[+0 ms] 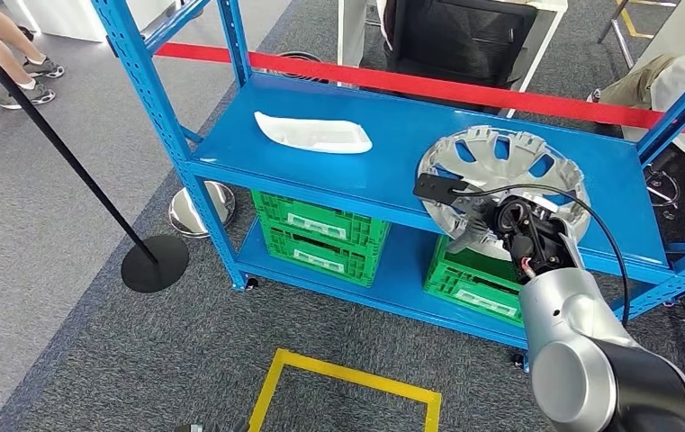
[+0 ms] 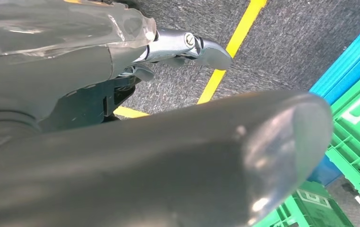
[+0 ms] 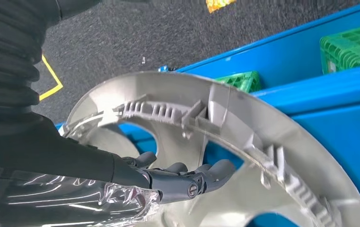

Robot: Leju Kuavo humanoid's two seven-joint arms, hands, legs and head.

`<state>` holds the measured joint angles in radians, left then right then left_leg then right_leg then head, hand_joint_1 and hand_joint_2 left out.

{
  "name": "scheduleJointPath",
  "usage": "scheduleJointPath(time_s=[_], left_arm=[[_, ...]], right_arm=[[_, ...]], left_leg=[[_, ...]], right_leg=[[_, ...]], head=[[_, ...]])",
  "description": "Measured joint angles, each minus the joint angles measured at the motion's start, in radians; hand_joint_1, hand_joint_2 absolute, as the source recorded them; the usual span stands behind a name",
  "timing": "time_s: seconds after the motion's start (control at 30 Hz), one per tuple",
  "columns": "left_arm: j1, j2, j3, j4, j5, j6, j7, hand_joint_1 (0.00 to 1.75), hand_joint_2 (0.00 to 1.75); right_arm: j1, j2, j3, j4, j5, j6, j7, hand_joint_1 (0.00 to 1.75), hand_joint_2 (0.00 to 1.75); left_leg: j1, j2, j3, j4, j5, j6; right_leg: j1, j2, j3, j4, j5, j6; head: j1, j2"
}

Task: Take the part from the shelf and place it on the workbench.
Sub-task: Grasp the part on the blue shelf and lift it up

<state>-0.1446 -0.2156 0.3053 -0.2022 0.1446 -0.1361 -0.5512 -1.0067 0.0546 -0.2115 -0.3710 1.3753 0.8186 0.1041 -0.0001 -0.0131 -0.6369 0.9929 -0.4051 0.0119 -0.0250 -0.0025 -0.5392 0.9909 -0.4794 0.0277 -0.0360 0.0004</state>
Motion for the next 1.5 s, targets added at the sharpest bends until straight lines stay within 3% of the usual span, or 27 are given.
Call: scheduleJointPath(time_s=[0.3,0.67,1.17,1.2,1.33,1.4,1.5], left_arm=[[0.001,0.000,0.000,0.000,0.000,0.006,-0.004,0.00,0.00],[0.007,0.003,0.002,0.000,0.007,0.006,-0.026,0.00,0.00],[0.029,0.008,0.004,0.000,0.011,0.006,-0.041,0.00,0.00],[0.029,0.008,0.004,0.000,0.011,0.006,-0.041,0.00,0.00],[0.028,0.008,0.004,0.000,0.013,0.006,-0.045,0.00,0.00],[0.028,0.008,0.004,0.000,0.014,0.007,-0.046,0.00,0.00],[0.028,0.008,0.005,0.000,0.016,0.010,-0.048,0.00,0.00]], right_arm=[[0.052,0.004,-0.026,0.005,-0.029,-0.007,-0.015,0.00,1.75],[0.076,0.002,-0.035,0.007,-0.011,-0.087,-0.003,0.00,1.75],[0.068,-0.057,-0.042,0.007,-0.013,-0.086,0.001,0.00,1.75],[0.068,-0.057,-0.043,0.007,-0.015,-0.086,-0.001,0.06,1.75],[0.068,-0.056,-0.047,0.007,-0.020,-0.086,-0.007,1.61,1.75],[0.067,-0.055,-0.049,0.007,-0.021,-0.086,-0.013,1.72,1.75],[0.062,-0.055,-0.051,0.007,-0.023,-0.087,-0.017,1.74,1.75]], left_leg=[[0.003,0.002,0.003,0.000,0.000,0.000],[0.004,0.002,0.005,0.000,0.000,0.000],[0.004,0.002,0.005,0.000,0.000,0.000],[0.004,0.002,0.005,0.000,0.000,0.000],[0.004,0.002,0.005,0.000,0.000,0.000],[0.004,0.002,0.005,0.000,0.000,0.000],[0.004,0.002,0.005,0.000,0.000,0.000]], right_leg=[[0.004,0.001,0.000,0.002,0.000,0.000],[0.005,0.001,0.001,0.002,-0.001,-0.001],[0.005,0.000,0.003,0.002,-0.001,-0.001],[0.005,0.000,0.003,0.002,-0.001,-0.001],[0.005,0.000,0.003,0.002,-0.001,-0.001],[0.005,0.000,0.003,0.002,-0.001,-0.001],[0.005,0.000,0.002,0.002,-0.001,-0.001]], head=[[0.000,0.000],[0.000,0.000],[0.000,0.000],[0.000,0.000],[0.000,0.000],[0.000,0.000],[0.000,0.000]])
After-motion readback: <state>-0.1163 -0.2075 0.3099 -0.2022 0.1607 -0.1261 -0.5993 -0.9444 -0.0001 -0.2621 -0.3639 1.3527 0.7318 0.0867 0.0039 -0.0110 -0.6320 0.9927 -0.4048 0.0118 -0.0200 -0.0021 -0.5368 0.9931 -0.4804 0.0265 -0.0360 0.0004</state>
